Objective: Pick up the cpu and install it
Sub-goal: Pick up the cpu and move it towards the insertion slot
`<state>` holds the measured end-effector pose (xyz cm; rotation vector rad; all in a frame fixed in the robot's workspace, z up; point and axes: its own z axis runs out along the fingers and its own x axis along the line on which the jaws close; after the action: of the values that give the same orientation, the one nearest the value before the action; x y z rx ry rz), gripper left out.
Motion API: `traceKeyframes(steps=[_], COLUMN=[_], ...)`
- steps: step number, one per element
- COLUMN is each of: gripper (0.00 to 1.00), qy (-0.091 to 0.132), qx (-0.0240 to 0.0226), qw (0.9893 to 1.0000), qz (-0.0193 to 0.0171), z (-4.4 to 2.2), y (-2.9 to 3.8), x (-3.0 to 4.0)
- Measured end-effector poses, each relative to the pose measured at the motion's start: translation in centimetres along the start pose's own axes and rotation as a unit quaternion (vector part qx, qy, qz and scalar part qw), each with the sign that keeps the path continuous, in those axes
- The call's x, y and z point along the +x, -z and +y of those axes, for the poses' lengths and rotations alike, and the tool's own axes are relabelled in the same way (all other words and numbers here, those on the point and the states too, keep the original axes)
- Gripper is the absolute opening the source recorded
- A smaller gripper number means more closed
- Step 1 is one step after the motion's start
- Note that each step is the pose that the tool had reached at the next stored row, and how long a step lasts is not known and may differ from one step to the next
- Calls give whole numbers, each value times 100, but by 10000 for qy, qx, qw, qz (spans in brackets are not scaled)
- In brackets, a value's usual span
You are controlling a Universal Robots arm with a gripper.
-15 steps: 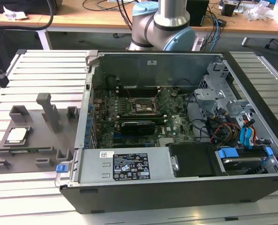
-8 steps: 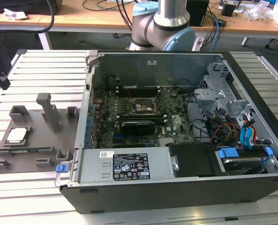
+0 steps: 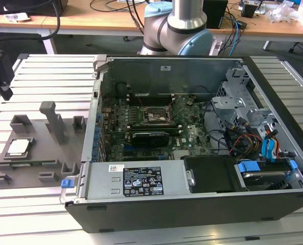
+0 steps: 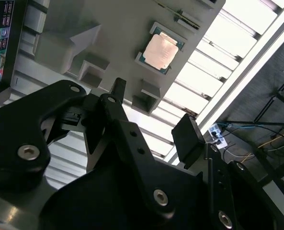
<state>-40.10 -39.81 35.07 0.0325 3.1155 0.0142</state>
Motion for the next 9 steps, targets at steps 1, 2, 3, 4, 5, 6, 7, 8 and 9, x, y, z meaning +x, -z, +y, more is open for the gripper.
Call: traceKeyframes(steps=[1,2,3,4,5,6,7,8,9], gripper=[66,66,66,66,66,66,66,66,66], qy=[0,0,0,0,0,0,0,0,0], qx=[0,0,0,0,0,0,0,0,0], qw=[10000,10000,10000,10000,10000,10000,10000,10000,10000], qz=[0,0,0,0,0,0,0,0,0], z=[0,0,0,-1,-1,-1,-1,-1,-1], y=[-8,-18,-28,-59,-65,-78,-91,-101,-107], x=[0,0,1,1,2,2,2,3,3])
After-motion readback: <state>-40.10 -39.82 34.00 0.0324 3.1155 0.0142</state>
